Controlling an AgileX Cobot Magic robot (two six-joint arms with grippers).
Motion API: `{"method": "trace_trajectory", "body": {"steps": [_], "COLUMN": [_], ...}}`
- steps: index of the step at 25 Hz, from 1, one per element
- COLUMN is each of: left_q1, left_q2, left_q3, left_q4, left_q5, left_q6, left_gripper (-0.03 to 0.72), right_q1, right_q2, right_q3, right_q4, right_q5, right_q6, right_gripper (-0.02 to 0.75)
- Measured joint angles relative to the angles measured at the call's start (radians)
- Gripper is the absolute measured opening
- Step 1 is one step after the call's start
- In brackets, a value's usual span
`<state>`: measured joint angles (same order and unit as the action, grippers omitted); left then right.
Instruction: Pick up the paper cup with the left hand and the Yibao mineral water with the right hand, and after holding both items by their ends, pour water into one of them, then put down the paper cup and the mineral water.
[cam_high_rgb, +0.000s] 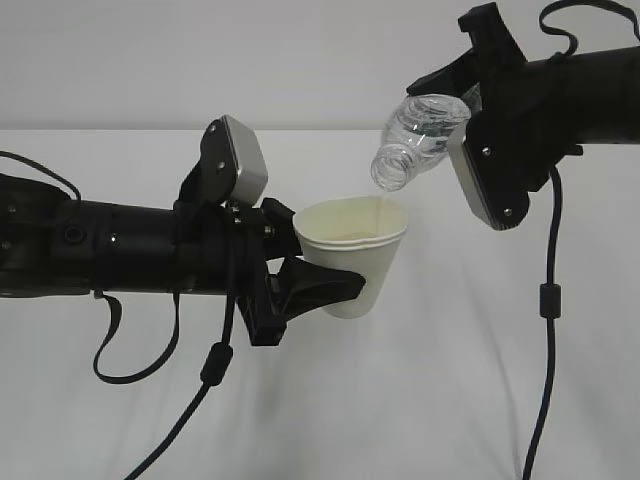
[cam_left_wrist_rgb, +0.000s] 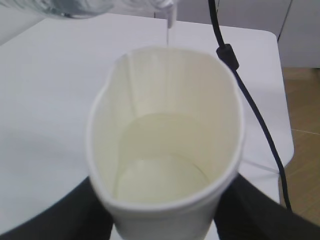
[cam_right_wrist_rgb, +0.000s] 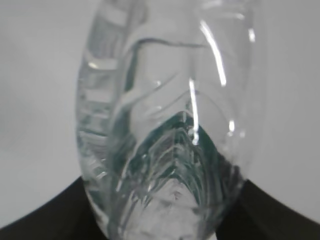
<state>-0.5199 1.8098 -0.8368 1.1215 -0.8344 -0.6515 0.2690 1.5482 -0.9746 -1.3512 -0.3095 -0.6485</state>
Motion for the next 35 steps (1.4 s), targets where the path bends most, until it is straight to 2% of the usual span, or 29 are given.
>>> {"method": "trace_trajectory", "body": {"steps": [35], "left_q1": [0.0], "left_q2": [0.0], "left_q3": [0.0], "left_q4": [0.0], "left_q5": [-0.018], "left_q6": [0.002], "left_gripper": [0.394], "right_q1": [0.0], "right_q2": [0.0], "right_q3": [0.0], "right_q4": [-0.009], "right_q5": [0.0], "right_q6": [0.0], "right_gripper": [0.423]}}
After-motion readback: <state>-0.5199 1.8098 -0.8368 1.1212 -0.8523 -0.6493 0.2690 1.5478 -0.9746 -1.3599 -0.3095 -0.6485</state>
